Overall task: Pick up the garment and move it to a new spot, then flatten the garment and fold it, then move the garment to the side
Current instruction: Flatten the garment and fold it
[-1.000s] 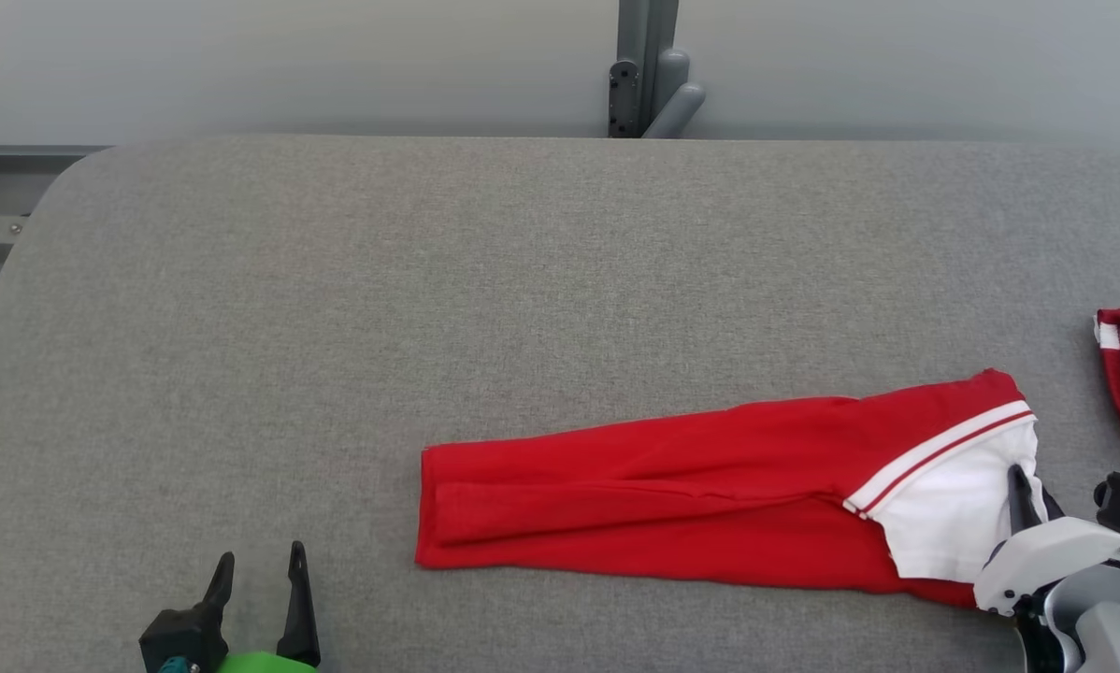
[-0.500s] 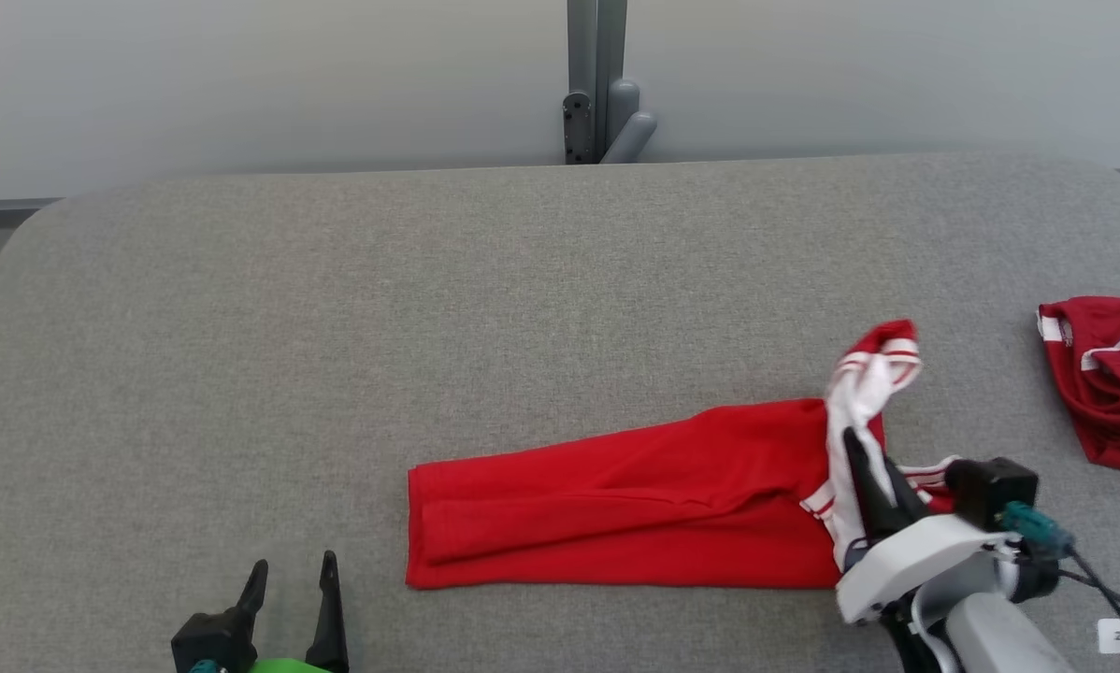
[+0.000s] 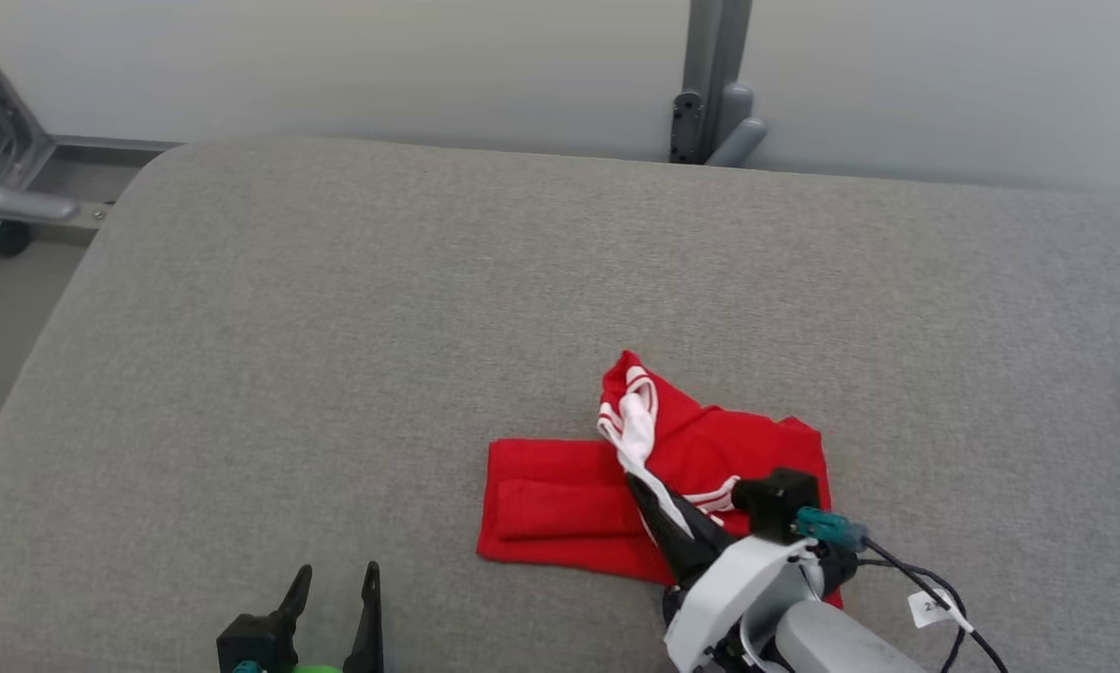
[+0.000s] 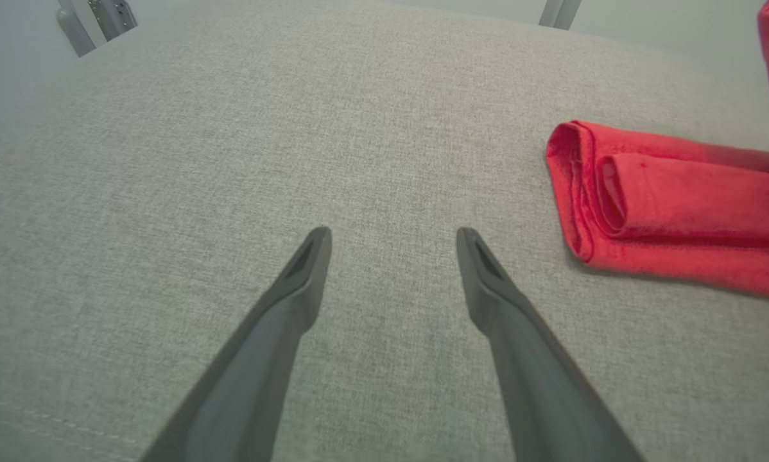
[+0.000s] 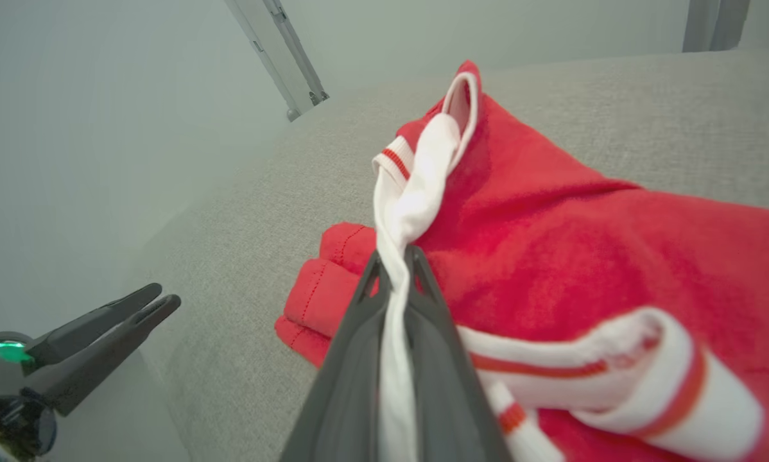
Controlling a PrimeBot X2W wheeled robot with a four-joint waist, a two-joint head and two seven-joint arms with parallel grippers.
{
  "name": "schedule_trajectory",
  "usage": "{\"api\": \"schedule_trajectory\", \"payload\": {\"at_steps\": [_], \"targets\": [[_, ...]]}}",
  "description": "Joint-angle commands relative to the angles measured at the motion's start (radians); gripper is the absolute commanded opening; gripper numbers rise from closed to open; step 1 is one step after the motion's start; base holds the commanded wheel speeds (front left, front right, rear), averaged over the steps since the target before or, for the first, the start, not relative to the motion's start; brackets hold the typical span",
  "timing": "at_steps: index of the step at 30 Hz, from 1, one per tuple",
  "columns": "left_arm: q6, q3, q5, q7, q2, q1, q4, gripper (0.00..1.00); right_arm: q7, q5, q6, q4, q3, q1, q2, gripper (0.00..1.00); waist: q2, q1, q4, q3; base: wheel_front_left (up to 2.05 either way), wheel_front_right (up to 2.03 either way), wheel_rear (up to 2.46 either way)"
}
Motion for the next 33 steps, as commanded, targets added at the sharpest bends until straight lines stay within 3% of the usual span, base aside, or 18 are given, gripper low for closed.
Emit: {"api": "schedule_trajectory", "payload": {"at_steps": [1, 6, 7, 8, 9, 15, 25, 33], "targets": [[-0.007, 0.001, 0.002, 0.000, 0.003, -0.014, 0.000, 1.00, 0.000, 0.005, 0.000, 0.017, 0.023, -0.029, 0.002, 0.00, 0.0022, 0.0000, 0.082, 0.010, 0.00, 0.00, 0.00], [-0.007, -0.003, 0.006, 0.000, 0.003, -0.019, 0.004, 1.00, 0.000, 0.016, 0.000, 0.097, 0.076, -0.096, 0.019, 0.00, 0.0022, 0.0000, 0.146, 0.017, 0.00, 0.00, 0.00], [-0.007, -0.002, 0.005, 0.000, 0.003, -0.019, 0.004, 1.00, 0.000, 0.015, 0.000, 0.112, 0.079, -0.105, 0.020, 0.14, 0.0022, 0.0000, 0.156, 0.018, 0.00, 0.00, 0.00], [-0.008, -0.002, 0.003, 0.000, 0.003, -0.019, 0.003, 1.00, 0.000, 0.016, 0.000, 0.122, 0.079, -0.113, 0.022, 0.72, 0.0022, 0.0000, 0.161, 0.019, 0.00, 0.00, 0.00], [-0.005, 0.000, 0.000, 0.000, 0.003, -0.017, 0.000, 1.00, 0.000, 0.021, 0.000, 0.124, 0.071, -0.120, 0.024, 1.00, 0.0022, 0.0000, 0.164, 0.020, 0.00, 0.00, 0.00], [0.013, 0.022, -0.020, 0.000, 0.002, -0.016, -0.020, 1.00, 0.000, -0.004, 0.000, 0.044, -0.039, -0.104, 0.024, 1.00, 0.0022, 0.0000, 0.130, 0.017, 0.00, 0.00, 0.00], [0.022, 0.074, -0.012, 0.000, 0.003, -0.012, -0.061, 1.00, 0.000, -0.169, 0.000, -0.068, -0.383, 0.053, 0.012, 1.00, 0.0022, 0.0000, -0.023, -0.004, 0.00, 0.00, 0.00], [0.032, 0.097, -0.008, 0.000, 0.003, 0.000, -0.083, 1.00, 0.000, -0.226, 0.000, -0.095, -0.508, 0.156, 0.011, 1.00, 0.0022, 0.0000, -0.090, -0.008, 0.00, 0.00, 0.00]]}}
